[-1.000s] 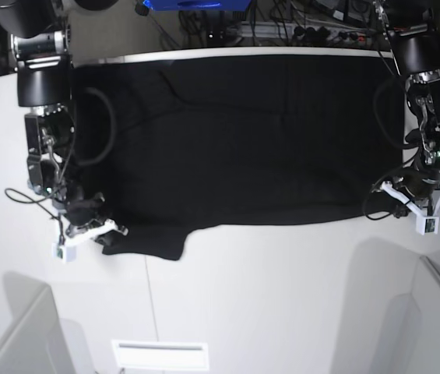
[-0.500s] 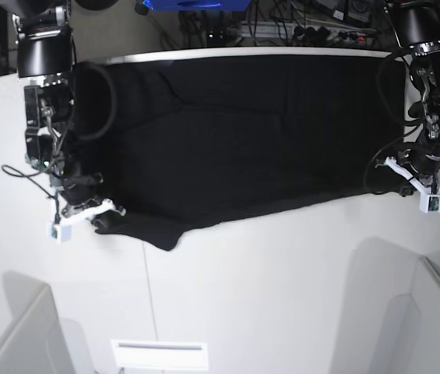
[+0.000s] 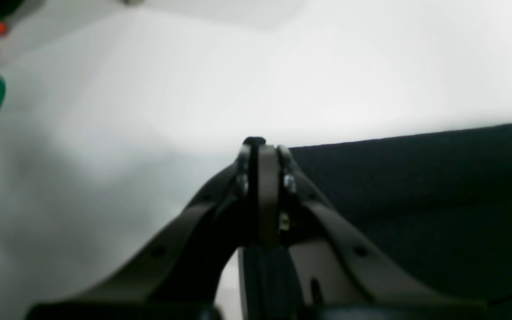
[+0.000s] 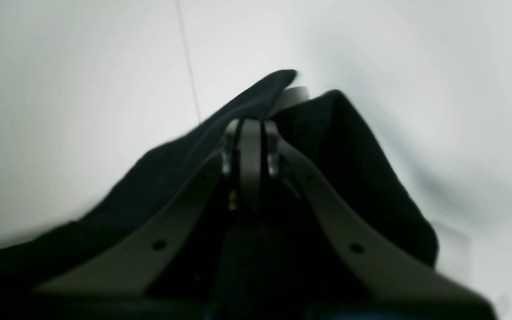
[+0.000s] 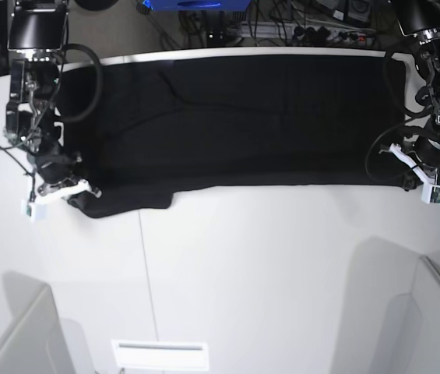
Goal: Fold the T-shirt properly
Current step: 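Lift the hem and fold it toward the collar with both grippers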
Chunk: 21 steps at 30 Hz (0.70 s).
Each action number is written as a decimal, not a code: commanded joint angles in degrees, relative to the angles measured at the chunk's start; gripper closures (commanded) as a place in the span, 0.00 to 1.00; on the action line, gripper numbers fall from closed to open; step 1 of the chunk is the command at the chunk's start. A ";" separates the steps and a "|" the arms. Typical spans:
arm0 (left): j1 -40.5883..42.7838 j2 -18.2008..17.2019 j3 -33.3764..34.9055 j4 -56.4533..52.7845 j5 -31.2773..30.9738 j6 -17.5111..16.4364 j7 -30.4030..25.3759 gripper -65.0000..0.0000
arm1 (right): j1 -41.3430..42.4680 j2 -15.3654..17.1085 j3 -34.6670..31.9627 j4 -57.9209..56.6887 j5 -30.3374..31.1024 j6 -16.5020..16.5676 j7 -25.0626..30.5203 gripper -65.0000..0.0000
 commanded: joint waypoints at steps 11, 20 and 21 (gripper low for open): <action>3.87 -0.95 -0.65 4.26 -0.18 0.33 -0.67 1.00 | -4.78 0.30 4.03 8.64 0.58 0.30 -0.93 1.00; 5.98 -1.04 -0.74 5.22 -0.18 0.24 -0.67 1.00 | -9.09 -2.60 8.43 14.44 0.67 0.39 -5.59 1.00; 6.07 -1.04 -0.74 5.49 -0.18 0.24 -0.67 1.00 | -9.17 -3.04 8.78 14.79 0.67 0.48 -6.03 1.00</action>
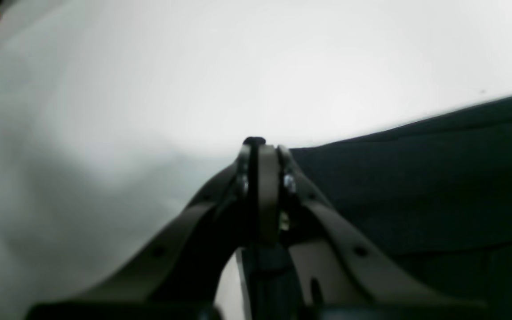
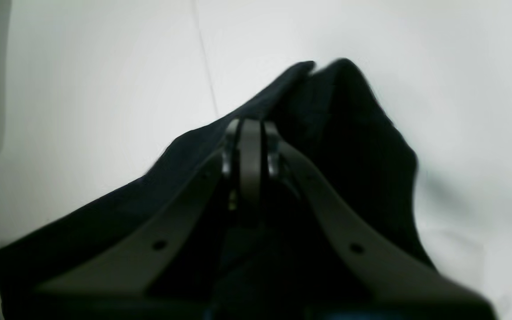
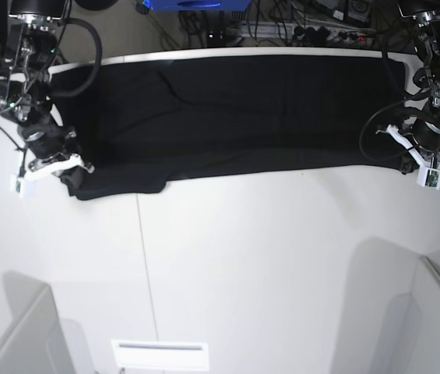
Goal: Fold the T-shirt properly
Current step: 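Lift the hem and fold it toward the collar with both grippers, then lower the hem onto the folded shirt and open both grippers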
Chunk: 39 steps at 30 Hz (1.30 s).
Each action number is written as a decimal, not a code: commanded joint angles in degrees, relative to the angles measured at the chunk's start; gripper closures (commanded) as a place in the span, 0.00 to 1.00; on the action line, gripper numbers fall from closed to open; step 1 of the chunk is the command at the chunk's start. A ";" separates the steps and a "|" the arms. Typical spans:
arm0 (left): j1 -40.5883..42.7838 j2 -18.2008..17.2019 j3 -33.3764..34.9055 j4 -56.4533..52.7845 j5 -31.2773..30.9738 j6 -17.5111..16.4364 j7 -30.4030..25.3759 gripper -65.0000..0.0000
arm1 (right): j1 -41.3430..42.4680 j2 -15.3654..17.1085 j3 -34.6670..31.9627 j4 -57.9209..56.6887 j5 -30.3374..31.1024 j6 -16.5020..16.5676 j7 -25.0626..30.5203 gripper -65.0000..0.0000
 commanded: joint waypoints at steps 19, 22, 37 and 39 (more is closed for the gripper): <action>5.07 -0.99 -1.20 4.04 -0.05 0.26 -0.93 1.00 | -7.62 0.02 3.60 6.62 0.71 0.48 0.37 1.00; 6.65 -0.64 -4.19 5.44 -0.14 0.26 -0.93 1.00 | -9.29 0.02 4.03 7.42 0.71 0.57 0.37 1.00; 12.19 -0.73 -4.54 6.50 -0.05 0.26 -0.93 1.00 | -15.10 -1.21 4.03 7.77 0.71 0.57 0.37 1.00; 12.90 -0.82 -4.45 6.59 -0.05 0.26 -0.93 1.00 | -15.71 -1.21 4.03 8.21 0.71 0.57 0.37 1.00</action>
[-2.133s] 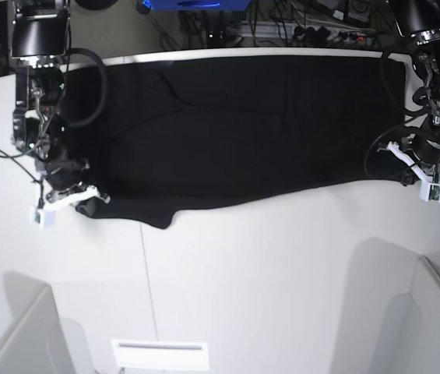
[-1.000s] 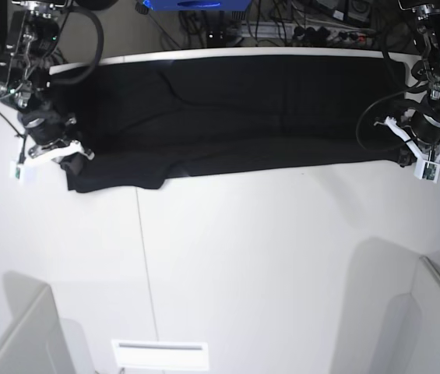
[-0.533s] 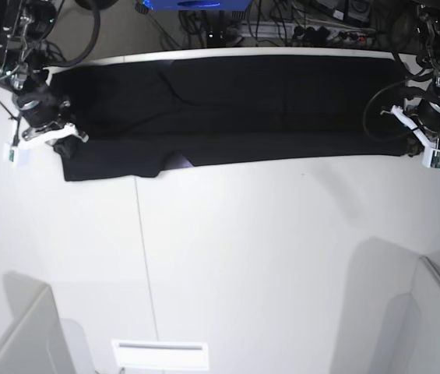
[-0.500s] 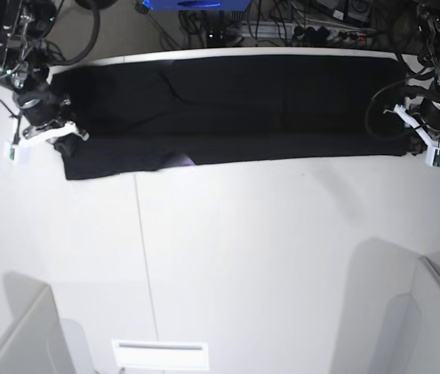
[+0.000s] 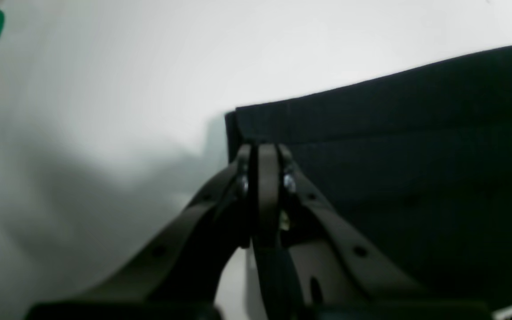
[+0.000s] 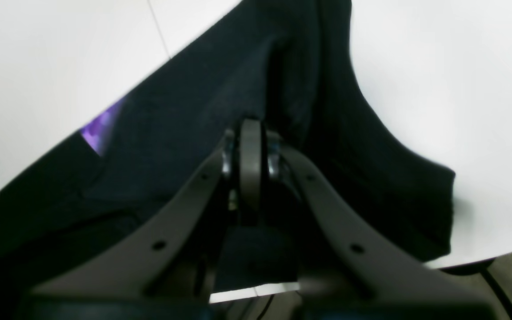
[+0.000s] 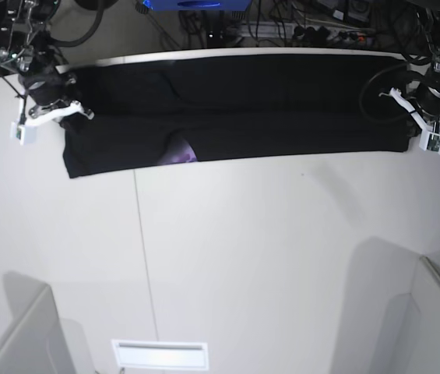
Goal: Fold the T-shirt properly
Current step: 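Lower the hem onto the folded shirt and open both grippers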
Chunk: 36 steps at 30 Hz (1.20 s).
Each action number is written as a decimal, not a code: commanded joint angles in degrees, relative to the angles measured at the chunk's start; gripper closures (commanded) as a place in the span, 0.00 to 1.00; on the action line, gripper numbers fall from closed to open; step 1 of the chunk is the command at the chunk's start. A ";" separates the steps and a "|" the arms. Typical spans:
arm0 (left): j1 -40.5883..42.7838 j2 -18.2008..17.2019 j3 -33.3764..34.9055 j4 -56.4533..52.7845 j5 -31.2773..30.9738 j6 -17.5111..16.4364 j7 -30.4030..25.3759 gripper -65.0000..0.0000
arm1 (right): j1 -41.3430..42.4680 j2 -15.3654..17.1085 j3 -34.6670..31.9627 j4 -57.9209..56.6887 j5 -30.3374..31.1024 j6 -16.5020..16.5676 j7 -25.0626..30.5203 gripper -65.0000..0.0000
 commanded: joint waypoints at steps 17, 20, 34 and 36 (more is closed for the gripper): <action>2.84 -0.93 -0.25 0.40 0.43 0.39 -0.73 1.00 | -2.68 -0.45 0.30 1.19 0.12 0.26 1.22 1.00; 2.92 -0.93 -0.25 0.31 1.40 0.48 -0.73 1.00 | -2.68 -0.45 0.30 1.10 0.12 0.26 1.22 1.00; 2.31 0.92 -0.61 0.31 9.67 0.48 -0.82 0.33 | -2.76 -0.63 0.38 -0.04 0.03 0.17 1.49 0.61; 2.31 0.92 -0.78 0.31 9.67 0.48 -0.91 0.20 | -2.76 -0.54 0.47 -0.04 -0.06 0.17 1.84 0.61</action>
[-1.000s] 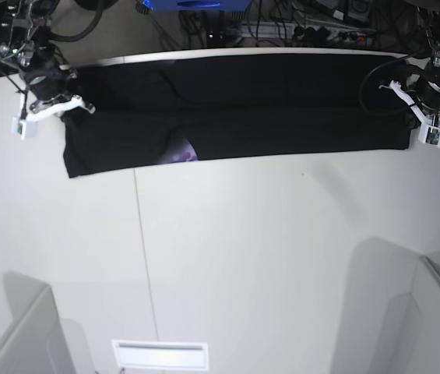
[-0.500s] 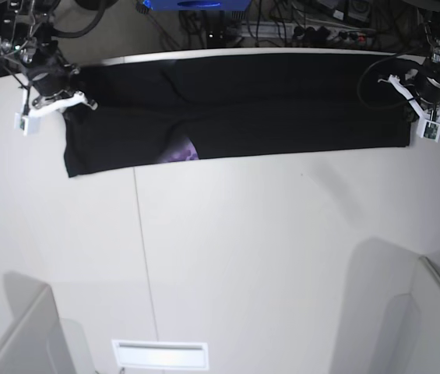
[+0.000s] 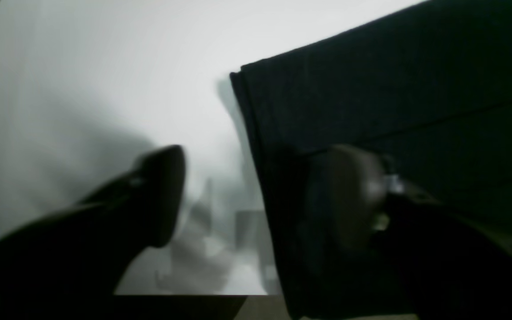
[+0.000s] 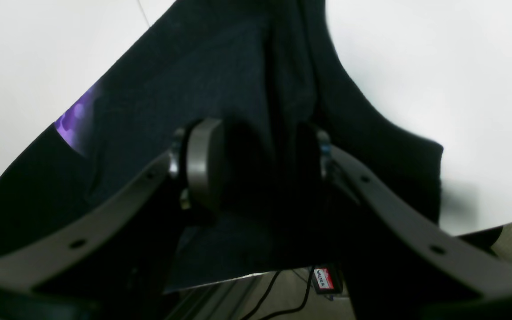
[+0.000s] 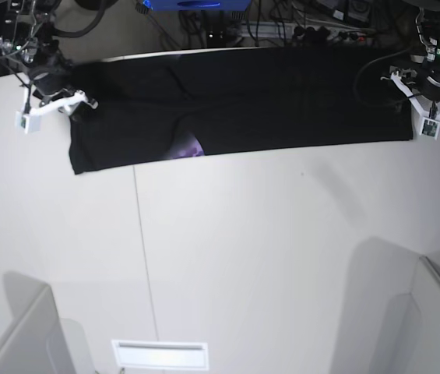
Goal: Fold the T-shirt properly
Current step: 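Lower the hem onto the folded shirt and open both grippers, then move both grippers to the folded edge of the shirt strip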
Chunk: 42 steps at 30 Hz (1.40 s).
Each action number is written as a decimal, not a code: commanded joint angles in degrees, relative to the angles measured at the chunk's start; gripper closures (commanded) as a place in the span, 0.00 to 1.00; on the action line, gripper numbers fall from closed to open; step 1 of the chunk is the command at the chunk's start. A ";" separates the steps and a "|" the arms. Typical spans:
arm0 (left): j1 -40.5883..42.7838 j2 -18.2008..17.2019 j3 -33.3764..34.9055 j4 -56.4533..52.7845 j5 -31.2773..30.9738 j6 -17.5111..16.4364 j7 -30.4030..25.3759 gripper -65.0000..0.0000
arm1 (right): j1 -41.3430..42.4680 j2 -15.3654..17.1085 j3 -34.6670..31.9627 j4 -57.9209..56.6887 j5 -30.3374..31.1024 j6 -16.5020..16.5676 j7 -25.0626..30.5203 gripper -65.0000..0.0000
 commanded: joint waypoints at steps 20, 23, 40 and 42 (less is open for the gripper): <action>-5.26 9.79 -0.30 -2.24 0.31 0.39 -1.09 1.00 | 1.81 -0.81 -2.14 -6.53 -4.69 11.69 9.98 1.00; -6.76 10.14 -0.74 -6.55 0.75 0.48 -1.09 1.00 | 3.48 -0.64 -1.79 -10.49 -4.69 11.78 9.98 1.00; -20.47 9.79 -0.39 -24.57 0.93 0.74 -1.09 1.00 | 17.55 -2.75 -2.06 -24.55 -17.71 11.78 9.80 1.00; -22.05 9.79 -0.39 -25.10 0.93 0.74 -0.82 1.00 | 19.66 -2.92 -2.14 -26.22 -19.29 11.78 9.71 1.00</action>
